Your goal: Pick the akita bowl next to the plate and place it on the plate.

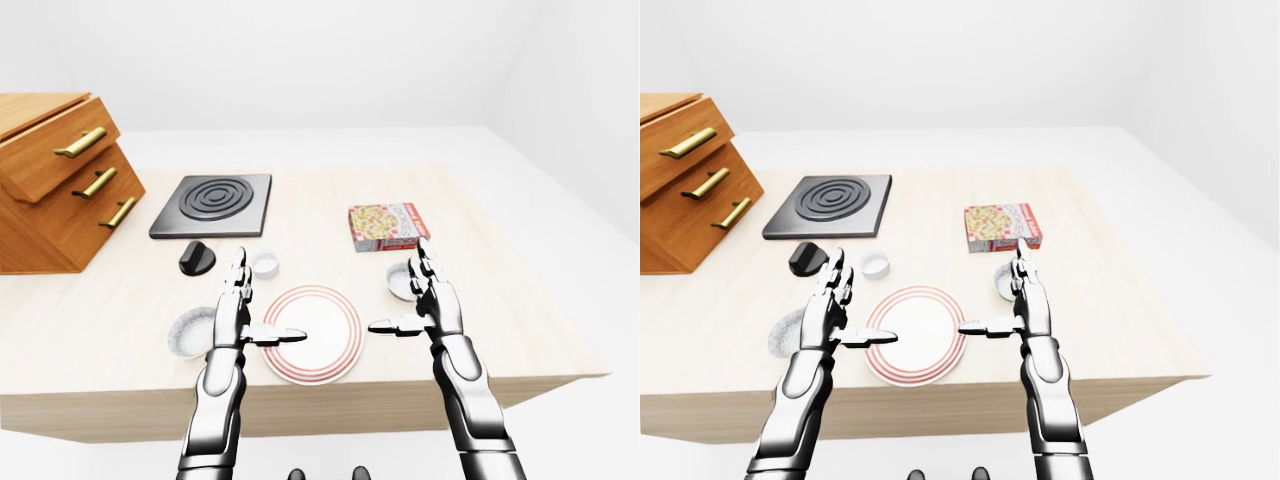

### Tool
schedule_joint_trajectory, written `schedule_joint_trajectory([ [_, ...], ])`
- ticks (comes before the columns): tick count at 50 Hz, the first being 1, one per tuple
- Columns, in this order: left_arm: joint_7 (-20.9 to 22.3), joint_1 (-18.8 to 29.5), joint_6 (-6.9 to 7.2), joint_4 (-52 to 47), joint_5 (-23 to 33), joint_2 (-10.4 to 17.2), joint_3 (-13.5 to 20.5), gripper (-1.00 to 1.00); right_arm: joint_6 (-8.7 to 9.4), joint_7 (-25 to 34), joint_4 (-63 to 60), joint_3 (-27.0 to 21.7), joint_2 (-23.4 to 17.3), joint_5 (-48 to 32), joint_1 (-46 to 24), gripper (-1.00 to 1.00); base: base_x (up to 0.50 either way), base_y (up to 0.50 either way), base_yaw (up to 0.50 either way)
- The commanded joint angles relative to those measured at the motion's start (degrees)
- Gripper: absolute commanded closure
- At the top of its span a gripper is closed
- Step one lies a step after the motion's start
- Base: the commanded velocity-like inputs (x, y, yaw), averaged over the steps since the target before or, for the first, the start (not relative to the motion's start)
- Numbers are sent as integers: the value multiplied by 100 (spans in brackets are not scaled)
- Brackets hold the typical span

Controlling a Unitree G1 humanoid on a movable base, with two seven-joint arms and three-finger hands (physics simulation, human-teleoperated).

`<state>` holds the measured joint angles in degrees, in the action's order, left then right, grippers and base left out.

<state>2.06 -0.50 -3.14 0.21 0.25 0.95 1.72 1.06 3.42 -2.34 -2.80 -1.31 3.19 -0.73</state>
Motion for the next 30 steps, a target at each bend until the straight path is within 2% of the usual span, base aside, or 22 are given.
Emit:
schedule_joint_trajectory([
  [1, -1, 2, 5, -9, -3, 4, 6, -100, -5, -4, 16, 9, 7, -12, 8, -100, 28, -12, 0],
  [4, -2, 10, -15, 16, -8, 6, 16, -100, 22, -31, 72, -3, 10, 3, -21, -100, 9, -3, 0],
  [5, -12, 3, 66, -78, -7, 3, 12, -100, 20, -56, 53, -2, 10, -13, -22, -100, 0, 0, 0],
  [6, -13, 6, 79, -87, -13, 3, 16, -100, 30, -62, 51, -1, 8, -17, -25, -100, 0, 0, 0],
  [10, -20, 22, 38, -31, -17, 5, 26, -100, 32, -64, 75, 4, 4, -20, -26, -100, 0, 0, 0],
  [14, -22, 9, 44, -48, -19, 2, 21, -100, -62, -32, 123, 28, 5, -47, 1, -100, 0, 0, 0],
  [20, -15, 16, -38, 39, -24, 6, 27, -100, -18, -5, 65, 39, 7, -54, 22, -100, 0, 0, 0],
  [23, -14, 6, 22, -34, -24, 6, 19, -100, -39, 7, 73, 51, 12, -67, 35, -100, 0, 0, 0],
  [24, -14, 4, -15, -1, -20, 5, 19, -100, -42, 12, 70, 49, 9, -67, 36, -100, 0, 0, 0],
  [28, -17, 11, -4, -9, -20, 5, 19, -100, 0, 17, 27, 55, 11, -70, 40, -100, 0, 0, 0],
  [30, -20, -2, 66, -97, -15, 5, 13, -100, 13, 29, 6, 60, 16, -64, 51, -100, 0, 0, 0],
])
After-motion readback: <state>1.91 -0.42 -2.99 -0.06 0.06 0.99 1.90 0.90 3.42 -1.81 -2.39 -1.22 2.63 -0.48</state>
